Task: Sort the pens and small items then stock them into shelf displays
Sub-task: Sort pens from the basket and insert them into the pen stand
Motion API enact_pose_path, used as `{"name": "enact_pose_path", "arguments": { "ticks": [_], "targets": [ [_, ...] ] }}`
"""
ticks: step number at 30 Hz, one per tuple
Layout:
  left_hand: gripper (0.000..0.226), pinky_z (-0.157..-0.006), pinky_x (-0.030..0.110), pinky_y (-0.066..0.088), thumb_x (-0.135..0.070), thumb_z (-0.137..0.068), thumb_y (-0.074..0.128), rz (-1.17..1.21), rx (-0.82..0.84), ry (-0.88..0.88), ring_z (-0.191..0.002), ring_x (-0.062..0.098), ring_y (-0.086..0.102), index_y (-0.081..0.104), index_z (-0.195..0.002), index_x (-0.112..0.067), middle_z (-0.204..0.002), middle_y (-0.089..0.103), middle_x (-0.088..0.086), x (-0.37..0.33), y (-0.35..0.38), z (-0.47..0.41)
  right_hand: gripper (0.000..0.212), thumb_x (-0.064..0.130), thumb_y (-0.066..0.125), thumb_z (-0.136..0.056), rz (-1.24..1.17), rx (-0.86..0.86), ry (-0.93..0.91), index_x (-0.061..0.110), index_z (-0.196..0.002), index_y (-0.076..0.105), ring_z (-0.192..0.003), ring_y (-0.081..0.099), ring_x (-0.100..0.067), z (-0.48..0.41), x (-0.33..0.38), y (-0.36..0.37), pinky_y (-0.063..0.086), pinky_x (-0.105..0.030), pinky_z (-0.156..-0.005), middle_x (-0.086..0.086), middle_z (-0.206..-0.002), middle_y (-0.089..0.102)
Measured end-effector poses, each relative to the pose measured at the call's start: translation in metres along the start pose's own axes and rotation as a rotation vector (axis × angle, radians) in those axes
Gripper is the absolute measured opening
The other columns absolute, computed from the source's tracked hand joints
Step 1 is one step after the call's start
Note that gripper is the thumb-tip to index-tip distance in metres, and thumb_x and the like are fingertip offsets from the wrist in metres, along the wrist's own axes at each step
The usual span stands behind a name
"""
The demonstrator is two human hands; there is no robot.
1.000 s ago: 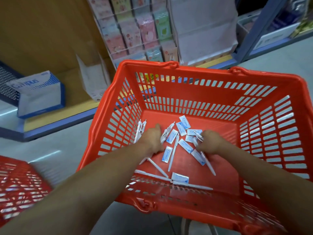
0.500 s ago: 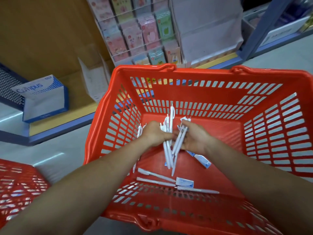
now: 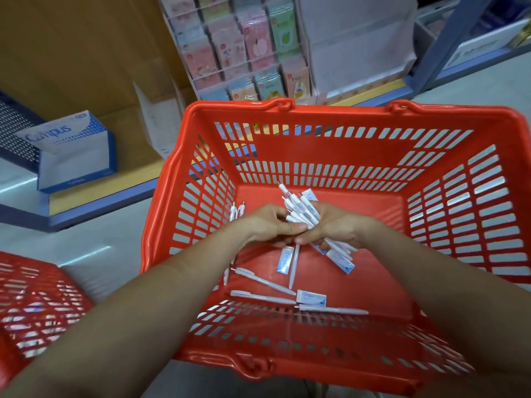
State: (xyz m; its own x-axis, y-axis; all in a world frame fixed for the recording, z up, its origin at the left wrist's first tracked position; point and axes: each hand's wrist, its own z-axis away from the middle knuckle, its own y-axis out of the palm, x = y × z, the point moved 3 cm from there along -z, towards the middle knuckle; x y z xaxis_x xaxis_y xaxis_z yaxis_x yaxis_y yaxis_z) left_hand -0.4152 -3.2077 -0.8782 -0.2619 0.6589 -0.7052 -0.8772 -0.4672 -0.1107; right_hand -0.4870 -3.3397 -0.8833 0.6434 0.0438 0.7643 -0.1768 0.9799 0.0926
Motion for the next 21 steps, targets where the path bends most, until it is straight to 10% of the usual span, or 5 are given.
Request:
{"name": "enact_pose_path", "arguments": {
  "ticks": [8, 21],
  "targets": [
    [0.043, -0.069, 0.028, 0.038, -0.038, -0.068, 0.081, -1.448, 0.28, 0.103, -0.098, 0.027, 0.059, 0.063, -0.099, -0.015, -0.106, 0.065, 0.006, 0.044, 0.007, 0.019, 0.016, 0.015, 0.074, -0.084, 0.186, -0.278, 0.041, 0.009, -0.084, 0.06, -0.045, 0.049, -0.013, -0.007, -0.019, -0.001, 0.04, -0.025, -0.044, -0.006, -0.062, 0.063],
    [0.027, -0.083, 0.036, 0.048, -0.021, -0.084, 0.062, -1.454, -0.184, 0.067, -0.107, 0.032, 0.06, 0.06, -0.109, -0.012, -0.114, 0.063, 0.011, 0.022, -0.025, 0.029, 0.016, 0.017, 0.065, -0.092, -0.068, -0.243, -0.036, 0.006, -0.081, 0.06, -0.047, 0.051, -0.017, -0.006, 0.002, 0.027, 0.044, -0.028, -0.049, -0.013, -0.064, 0.058]
  ]
}}
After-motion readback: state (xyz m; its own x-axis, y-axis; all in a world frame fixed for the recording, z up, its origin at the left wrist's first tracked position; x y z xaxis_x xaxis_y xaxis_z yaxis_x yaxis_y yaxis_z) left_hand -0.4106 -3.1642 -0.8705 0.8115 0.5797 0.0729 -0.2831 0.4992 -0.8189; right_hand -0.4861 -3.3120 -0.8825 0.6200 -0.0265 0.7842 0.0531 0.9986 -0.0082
